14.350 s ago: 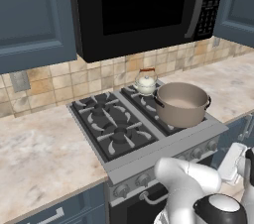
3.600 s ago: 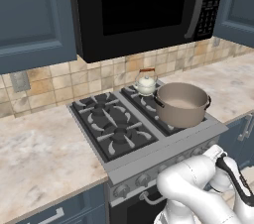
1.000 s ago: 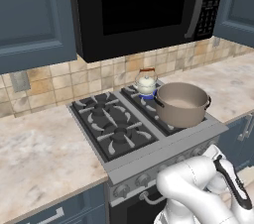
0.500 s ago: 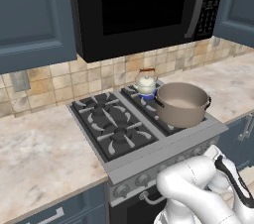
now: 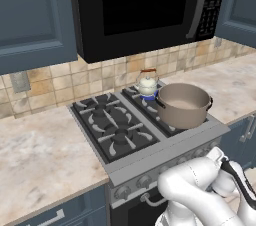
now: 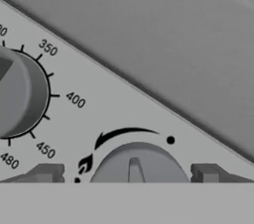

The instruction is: Pick the kettle from the cabinet and place it on a stove burner. Then pick the pot from the counter and place it on another stove burner. Finally, turn both burners on.

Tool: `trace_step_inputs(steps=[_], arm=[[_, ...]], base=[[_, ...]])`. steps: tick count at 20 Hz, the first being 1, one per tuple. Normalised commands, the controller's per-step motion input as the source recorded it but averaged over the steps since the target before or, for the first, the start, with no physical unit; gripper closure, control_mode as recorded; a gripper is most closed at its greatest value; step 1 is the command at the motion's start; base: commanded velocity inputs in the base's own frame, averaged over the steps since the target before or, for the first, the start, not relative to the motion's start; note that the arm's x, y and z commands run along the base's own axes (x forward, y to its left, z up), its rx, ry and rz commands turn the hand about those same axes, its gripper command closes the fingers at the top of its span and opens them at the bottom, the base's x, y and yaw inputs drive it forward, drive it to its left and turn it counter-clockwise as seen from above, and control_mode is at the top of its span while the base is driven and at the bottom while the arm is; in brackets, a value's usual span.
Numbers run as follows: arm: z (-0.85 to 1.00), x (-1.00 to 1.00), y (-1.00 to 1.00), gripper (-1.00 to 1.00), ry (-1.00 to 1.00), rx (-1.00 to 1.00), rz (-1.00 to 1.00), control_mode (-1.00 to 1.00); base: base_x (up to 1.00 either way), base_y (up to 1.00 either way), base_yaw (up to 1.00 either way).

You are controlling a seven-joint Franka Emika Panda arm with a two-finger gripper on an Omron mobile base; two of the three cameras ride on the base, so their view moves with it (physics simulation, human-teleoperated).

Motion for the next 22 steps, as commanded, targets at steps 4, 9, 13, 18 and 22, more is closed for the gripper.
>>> trace_step_inputs(steps=[4, 9, 13, 18, 22], arm=[[0.00, -0.52, -0.20, -1.00, -0.13, 0.00, 0.00, -1.00], [0.00, -0.57, -0.17, -1.00, -0.20, -0.05, 0.00, -1.00], [0.00, -0.57, -0.13, -1.00, -0.24, -0.10, 0.00, -1.00], [0.00, -0.57, -0.14, -1.00, -0.23, -0.18, 0.00, -1.00], [0.00, -0.54, -0.16, -1.00, -0.22, -0.20, 0.00, -1.00]], base=[[0.00, 0.00, 0.00], [0.00, 0.00, 0.00], [0.00, 0.00, 0.00], [0.00, 0.00, 0.00], [0.00, 0.00, 0.00]])
